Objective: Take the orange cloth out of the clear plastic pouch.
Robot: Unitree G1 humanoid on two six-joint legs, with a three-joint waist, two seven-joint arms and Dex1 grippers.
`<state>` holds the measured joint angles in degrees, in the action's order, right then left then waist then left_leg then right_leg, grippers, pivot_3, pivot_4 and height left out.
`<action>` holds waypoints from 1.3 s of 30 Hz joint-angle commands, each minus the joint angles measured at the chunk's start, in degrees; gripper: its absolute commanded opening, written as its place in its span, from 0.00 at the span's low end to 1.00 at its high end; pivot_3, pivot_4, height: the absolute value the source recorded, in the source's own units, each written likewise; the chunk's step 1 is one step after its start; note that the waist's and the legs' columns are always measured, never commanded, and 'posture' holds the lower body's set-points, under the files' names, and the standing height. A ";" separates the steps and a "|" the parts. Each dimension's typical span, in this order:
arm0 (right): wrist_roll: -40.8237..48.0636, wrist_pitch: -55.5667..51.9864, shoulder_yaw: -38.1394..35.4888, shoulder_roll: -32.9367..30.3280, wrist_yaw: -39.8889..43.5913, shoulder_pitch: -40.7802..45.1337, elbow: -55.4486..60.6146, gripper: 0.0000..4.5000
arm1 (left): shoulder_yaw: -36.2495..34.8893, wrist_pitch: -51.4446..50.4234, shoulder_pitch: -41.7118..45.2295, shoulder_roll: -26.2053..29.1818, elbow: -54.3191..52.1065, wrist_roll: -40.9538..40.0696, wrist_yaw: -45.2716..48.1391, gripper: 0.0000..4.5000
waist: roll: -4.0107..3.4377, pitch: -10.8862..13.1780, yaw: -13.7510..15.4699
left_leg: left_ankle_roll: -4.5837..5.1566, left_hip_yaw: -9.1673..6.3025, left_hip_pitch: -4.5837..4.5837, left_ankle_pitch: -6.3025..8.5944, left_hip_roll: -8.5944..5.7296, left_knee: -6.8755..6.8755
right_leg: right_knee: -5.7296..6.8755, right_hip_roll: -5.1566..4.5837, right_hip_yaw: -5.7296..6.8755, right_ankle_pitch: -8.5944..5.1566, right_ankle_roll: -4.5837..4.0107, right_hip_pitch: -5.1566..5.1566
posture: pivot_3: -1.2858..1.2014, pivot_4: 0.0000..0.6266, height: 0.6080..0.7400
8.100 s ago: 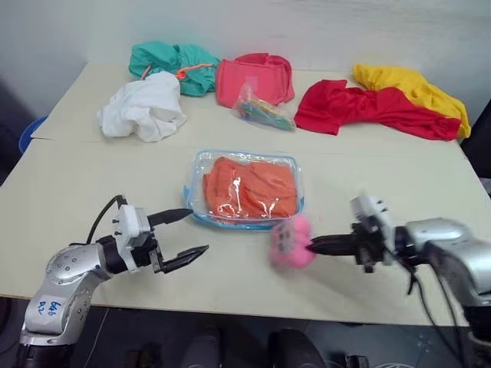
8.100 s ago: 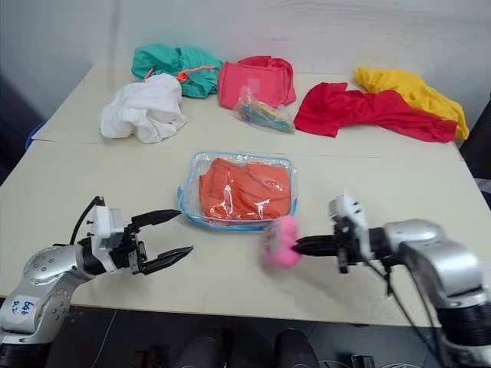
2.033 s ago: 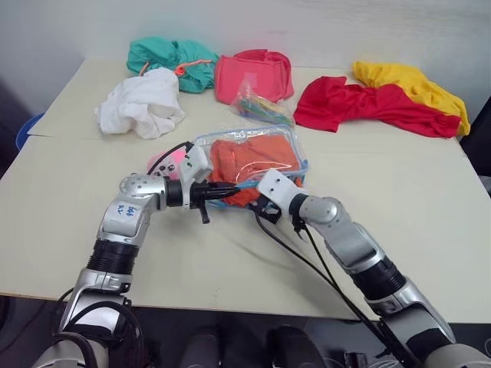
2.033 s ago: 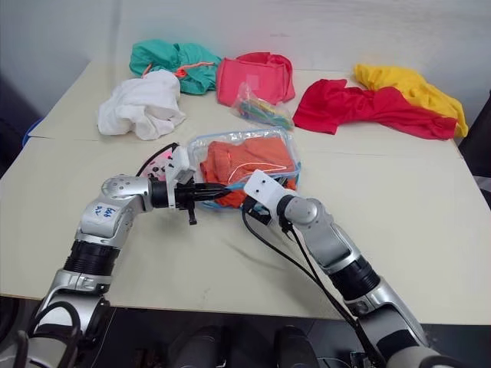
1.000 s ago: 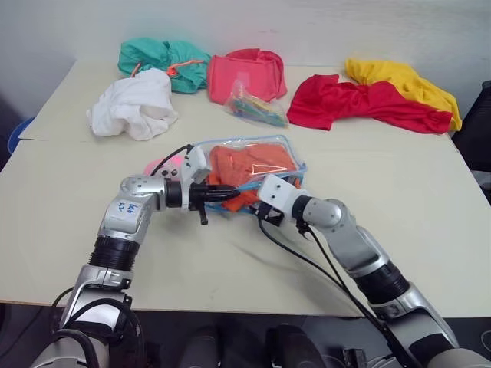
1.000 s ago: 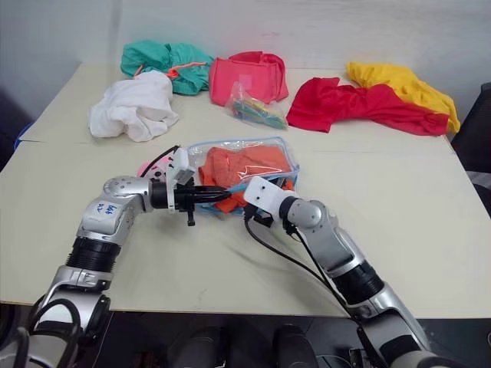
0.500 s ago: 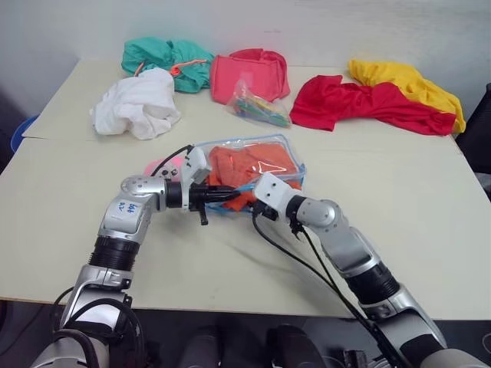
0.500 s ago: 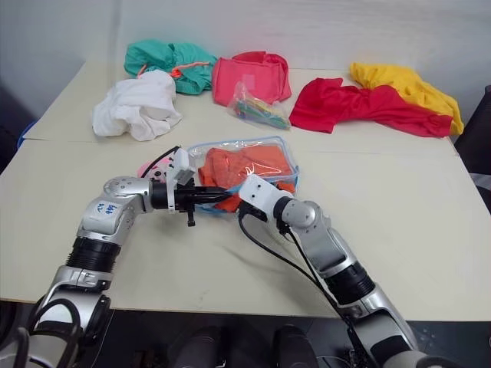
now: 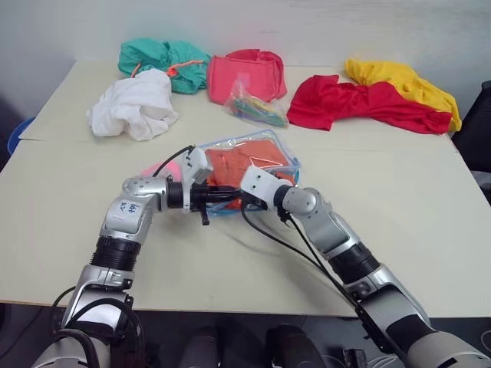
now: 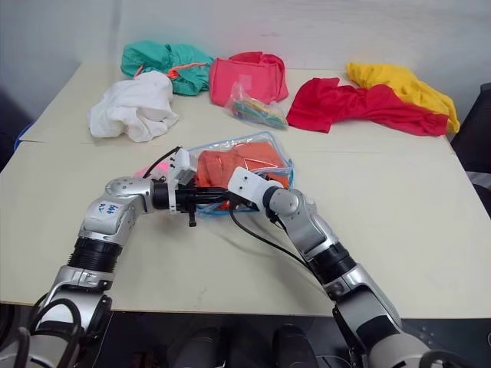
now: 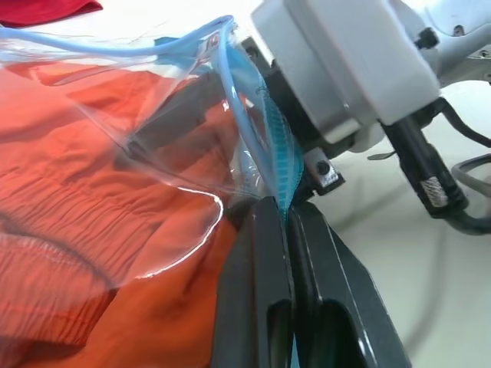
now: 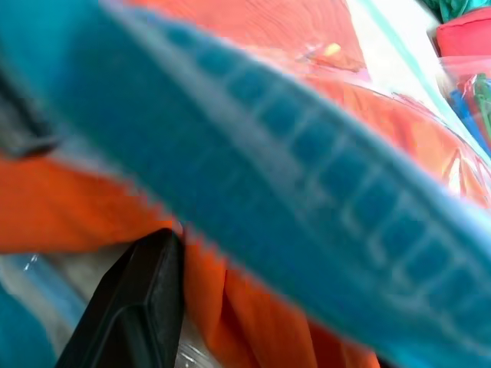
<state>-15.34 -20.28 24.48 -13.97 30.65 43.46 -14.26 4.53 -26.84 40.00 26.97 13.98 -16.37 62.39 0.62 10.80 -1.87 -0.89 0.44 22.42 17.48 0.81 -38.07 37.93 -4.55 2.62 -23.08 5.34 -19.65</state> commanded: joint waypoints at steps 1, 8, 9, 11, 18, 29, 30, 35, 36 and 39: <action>0.03 0.62 -0.26 0.24 0.99 0.47 -4.64 0.38 | -0.14 -0.02 1.12 -0.72 -1.34 -1.78 0.91 0.00 | 0.00 0.00 0.02 | 0.00 -0.01 -0.02 0.00 0.00 0.00 | 0.01 0.00 0.00 0.00 0.00 0.02 | 0.52 0.24 1.00; 0.52 7.44 -1.78 -1.43 0.75 1.12 -4.28 0.00 | -1.28 -1.02 0.65 -1.45 -1.67 -2.29 -0.61 0.00 | 0.00 0.00 0.12 | 0.00 -0.01 -0.02 0.00 -0.02 -0.05 | 0.02 -0.02 -0.01 0.00 0.00 0.04 | 0.52 0.24 1.00; 0.94 8.17 -2.11 -1.96 1.26 0.57 -3.19 0.00 | -1.59 -1.31 0.40 -1.66 -2.04 -2.44 -1.23 0.00 | 0.00 0.00 0.18 | 0.00 -0.01 0.00 0.00 -0.02 -0.05 | 0.01 -0.03 -0.01 0.00 0.00 0.03 | 0.52 0.24 1.00; 4.71 10.48 -3.56 -3.39 5.14 -1.65 1.77 0.00 | -2.98 -2.75 0.13 -2.45 -2.43 -3.43 -3.15 0.00 | 0.00 0.00 0.28 | 0.00 -0.04 0.01 0.00 -0.02 -0.05 | 0.01 -0.03 0.00 0.00 0.00 0.03 | 0.52 0.24 1.00; 30.06 0.77 -12.38 -11.40 26.14 -12.98 27.52 0.00 | -5.66 -6.78 -0.66 -3.06 -3.63 -5.54 -7.76 0.00 | 0.00 0.00 0.37 | 0.02 -0.09 0.14 0.01 -0.01 0.00 | -0.08 -0.01 0.03 0.00 0.00 0.00 | 0.52 0.24 1.00; 45.72 -9.46 -28.14 -28.51 31.92 -32.42 43.99 0.00 | -5.45 -7.69 -1.72 -1.60 -4.54 -6.83 -8.45 0.00 | 0.01 0.01 0.64 | 0.06 -0.07 0.12 0.03 -0.01 -0.04 | -0.29 -0.01 0.01 0.00 0.00 0.16 | 0.52 0.24 1.00; 46.38 -9.72 -29.90 -29.43 31.67 -34.28 44.94 0.00 | -5.37 -7.50 -1.70 -1.44 -4.42 -6.80 -8.32 0.00 | 0.01 0.01 0.72 | 0.06 -0.06 0.12 0.03 -0.01 -0.05 | -0.29 -0.01 0.01 0.00 0.00 0.17 | 0.52 0.24 1.00; 41.91 -3.33 -41.19 -34.83 33.20 -48.84 43.73 0.00 | -5.09 -6.12 -1.47 -0.59 -3.42 -6.47 -7.07 0.00 | 0.01 0.01 1.89 | 0.07 -0.03 0.11 0.04 -0.02 -0.05 | -0.35 0.00 0.00 0.00 0.00 0.21 | 0.52 0.24 1.00; 39.82 -0.37 -42.88 -35.48 33.38 -51.40 41.96 0.00 | -5.05 -5.84 -1.42 -0.50 -3.18 -6.37 -6.94 0.00 | 0.02 0.00 2.04 | 0.10 -0.02 0.11 0.05 -0.05 -0.05 | -0.36 -0.01 0.00 0.00 0.00 0.23 | 0.52 0.24 1.00; 35.48 9.84 -46.13 -35.11 32.29 -54.15 33.79 0.00 | -4.78 -5.57 -1.33 -0.47 -2.97 -6.56 -6.48 0.00 | 0.03 0.01 2.30 | 0.18 0.04 0.09 0.08 -0.10 -0.09 | -0.42 -0.03 -0.05 0.00 0.01 0.30 | 0.52 0.24 1.00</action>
<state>22.85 -17.95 -18.18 -49.24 63.78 -10.88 23.82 0.04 -33.58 37.97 26.53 12.10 -22.29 55.10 0.65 10.80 0.43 -0.71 0.49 22.49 17.55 0.71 -38.16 37.53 -4.58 2.54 -23.07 5.35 -19.34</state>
